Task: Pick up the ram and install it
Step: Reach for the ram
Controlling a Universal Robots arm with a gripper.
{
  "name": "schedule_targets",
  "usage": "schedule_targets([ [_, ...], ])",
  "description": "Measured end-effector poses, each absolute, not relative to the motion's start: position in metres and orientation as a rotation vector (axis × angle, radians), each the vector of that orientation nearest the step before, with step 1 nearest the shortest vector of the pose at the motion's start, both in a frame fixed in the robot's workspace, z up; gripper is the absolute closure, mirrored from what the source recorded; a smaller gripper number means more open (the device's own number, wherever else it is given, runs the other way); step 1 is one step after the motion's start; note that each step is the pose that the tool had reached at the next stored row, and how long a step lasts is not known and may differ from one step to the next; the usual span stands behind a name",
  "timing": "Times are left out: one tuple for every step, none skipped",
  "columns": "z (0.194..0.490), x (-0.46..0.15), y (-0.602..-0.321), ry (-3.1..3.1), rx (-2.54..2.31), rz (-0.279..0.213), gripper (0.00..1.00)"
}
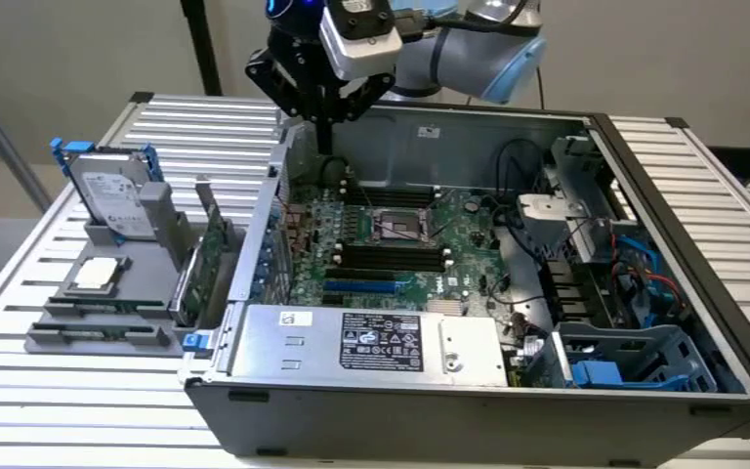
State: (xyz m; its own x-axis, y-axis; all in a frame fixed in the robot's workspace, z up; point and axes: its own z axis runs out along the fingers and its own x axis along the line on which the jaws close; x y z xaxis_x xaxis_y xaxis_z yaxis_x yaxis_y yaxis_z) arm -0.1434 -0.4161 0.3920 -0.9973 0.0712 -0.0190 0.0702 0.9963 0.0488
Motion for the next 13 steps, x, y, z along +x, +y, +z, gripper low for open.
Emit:
schedule_targets([
  [0.392, -0.147, -0.419, 3.118, 0.110, 0.075, 1.00],
  [0.391, -0.151, -0.422, 3.118, 0.110, 0.075, 1.00],
  [0.391, -0.155, -0.425, 3.118, 0.110, 0.075, 1.00],
  [0.391, -0.159, -0.427, 3.118, 0.111, 0.075, 1.00],
  [0.390, -0.162, -0.430, 3.118, 0.110, 0.075, 1.00],
  [0.390, -0.166, -0.433, 3.118, 0.110, 0.075, 1.00],
  [0.389, -0.170, -0.436, 3.118, 0.110, 0.075, 1.00],
  [0.389, -0.174, -0.438, 3.118, 0.110, 0.075, 1.00],
  [0.388, -0.178, -0.440, 3.118, 0.110, 0.075, 1.00],
  [0.388, -0.183, -0.442, 3.118, 0.110, 0.075, 1.00],
  [0.388, -0.187, -0.445, 3.118, 0.110, 0.075, 1.00],
  [0.388, -0.192, -0.446, 3.118, 0.111, 0.075, 1.00],
  [0.387, -0.197, -0.448, 3.118, 0.110, 0.075, 1.00],
])
